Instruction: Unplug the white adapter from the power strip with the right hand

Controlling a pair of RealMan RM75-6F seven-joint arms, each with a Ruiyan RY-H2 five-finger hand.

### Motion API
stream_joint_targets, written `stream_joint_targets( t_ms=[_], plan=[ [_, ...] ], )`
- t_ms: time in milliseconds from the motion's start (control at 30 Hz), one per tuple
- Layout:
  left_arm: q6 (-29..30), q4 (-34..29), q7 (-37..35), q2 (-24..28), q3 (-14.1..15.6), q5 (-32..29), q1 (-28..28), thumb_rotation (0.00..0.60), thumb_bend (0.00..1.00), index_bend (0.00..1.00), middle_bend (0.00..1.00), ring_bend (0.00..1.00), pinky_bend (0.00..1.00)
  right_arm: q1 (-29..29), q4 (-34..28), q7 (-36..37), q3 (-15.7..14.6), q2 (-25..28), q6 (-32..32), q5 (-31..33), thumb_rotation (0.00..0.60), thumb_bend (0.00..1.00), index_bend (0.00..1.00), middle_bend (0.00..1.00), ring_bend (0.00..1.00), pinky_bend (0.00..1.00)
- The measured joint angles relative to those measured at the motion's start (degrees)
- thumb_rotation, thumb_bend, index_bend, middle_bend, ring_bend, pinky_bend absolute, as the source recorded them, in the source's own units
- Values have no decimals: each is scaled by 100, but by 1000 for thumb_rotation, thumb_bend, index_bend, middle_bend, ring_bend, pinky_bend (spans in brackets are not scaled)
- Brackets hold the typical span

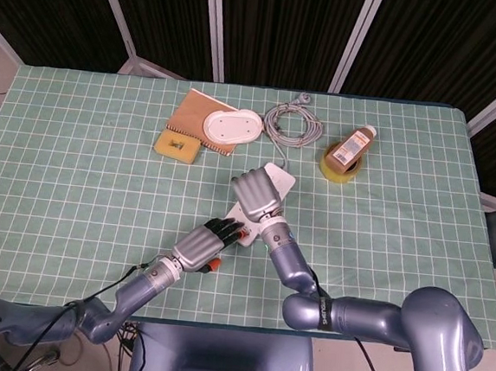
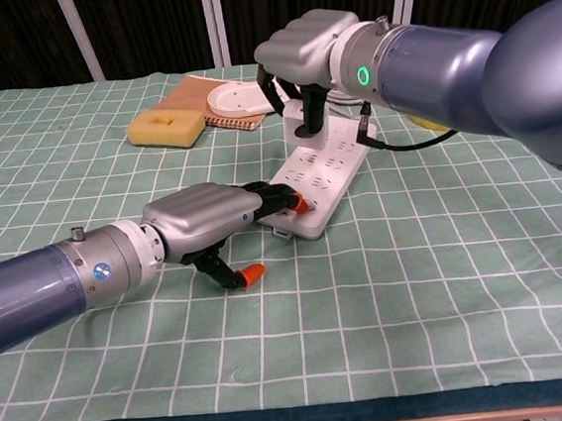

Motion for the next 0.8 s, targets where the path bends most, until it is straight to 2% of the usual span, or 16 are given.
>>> stream_joint_targets(
  t_ms=[400,633,800],
  plan=[
    [275,-293,103,164,-139,-79,65,600,399,121,74,29,150,-65,-935,-316,93,627,582,57,600,761,787,544,521,569],
    [781,-651,13,462,-445,-12,140,600,391,121,73,29,147,-307,-1584,-292,67,1097,1028,-78,600,761,787,544,521,569],
    [1173,-1095,-49,903,-647,39,267,600,381,121,73,28,146,-611,-2062,-185,-38,1435,1364,-246,600,761,787,544,521,572]
  ],
)
